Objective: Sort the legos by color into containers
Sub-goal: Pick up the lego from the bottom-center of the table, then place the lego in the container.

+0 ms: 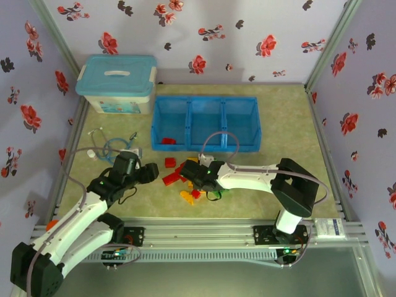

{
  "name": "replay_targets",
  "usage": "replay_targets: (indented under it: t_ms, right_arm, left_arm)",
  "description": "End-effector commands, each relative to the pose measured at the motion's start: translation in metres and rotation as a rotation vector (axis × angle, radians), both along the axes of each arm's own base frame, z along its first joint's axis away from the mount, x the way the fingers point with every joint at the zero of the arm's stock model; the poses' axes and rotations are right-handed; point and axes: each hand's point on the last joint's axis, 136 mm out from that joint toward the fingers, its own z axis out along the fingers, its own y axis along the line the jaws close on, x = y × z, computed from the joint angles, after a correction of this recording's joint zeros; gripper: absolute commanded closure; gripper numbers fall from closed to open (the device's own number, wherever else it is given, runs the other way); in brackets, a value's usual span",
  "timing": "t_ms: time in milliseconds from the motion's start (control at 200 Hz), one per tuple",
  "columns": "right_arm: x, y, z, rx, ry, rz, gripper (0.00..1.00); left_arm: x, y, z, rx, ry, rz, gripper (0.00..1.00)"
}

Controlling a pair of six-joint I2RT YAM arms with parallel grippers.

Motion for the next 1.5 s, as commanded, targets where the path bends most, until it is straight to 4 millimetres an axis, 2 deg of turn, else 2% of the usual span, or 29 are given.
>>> replay_targets:
  t_ms: [0,175,370,485,650,770,975,1130,1315,1365,1430,1495]
  right_arm:
    - [0.005,0.003,0.014,0.005,-0.037,-0.016,0.73]
    - [0.011,0.001,0.039,-0.005,-0.099,-0.013,0.78]
    - [0.024,-0.002,0.086,-0.007,-0.198,-0.001,0.78]
    - [0.043,-0.007,0.113,-0.036,-0.241,0.013,0.77]
    - [0.085,-0.016,0.134,-0.040,-0.253,0.008,0.77]
    - [0.116,-0.016,0.135,-0.029,-0.220,0.022,0.76]
    - [0.164,-0.019,0.110,-0.054,-0.128,0.017,0.75]
    - [0.194,-0.020,0.097,-0.085,-0.106,0.004,0.76]
    - [0.222,-0.018,0.097,-0.108,-0.108,-0.006,0.76]
    - [0.229,-0.017,0.103,-0.120,-0.121,-0.008,0.68]
    - [0.234,-0.017,0.114,-0.135,-0.136,-0.009,0.44]
    - [0.232,-0.017,0.127,-0.132,-0.151,-0.009,0.38]
  left_arm:
    - [-0.004,0.005,-0.005,0.012,0.012,0.019,0.35]
    - [-0.004,0.004,-0.003,0.010,0.007,0.018,0.35]
    - [-0.006,0.004,-0.002,0.010,0.004,0.008,0.36]
    - [-0.008,0.002,-0.002,0.007,0.003,0.001,0.35]
    - [-0.012,0.001,-0.002,0.006,0.006,-0.010,0.36]
    - [-0.017,0.000,-0.005,0.003,0.015,-0.014,0.35]
    - [-0.024,-0.002,-0.008,-0.019,0.020,-0.016,0.36]
    - [-0.028,-0.005,-0.008,-0.032,0.022,-0.024,0.36]
    - [-0.029,-0.008,-0.004,-0.050,0.012,-0.026,0.37]
    - [-0.029,-0.009,-0.002,-0.053,0.009,-0.030,0.37]
    - [-0.030,-0.010,0.000,-0.053,0.007,-0.034,0.37]
    - [-0.031,-0.010,0.001,-0.048,0.008,-0.039,0.37]
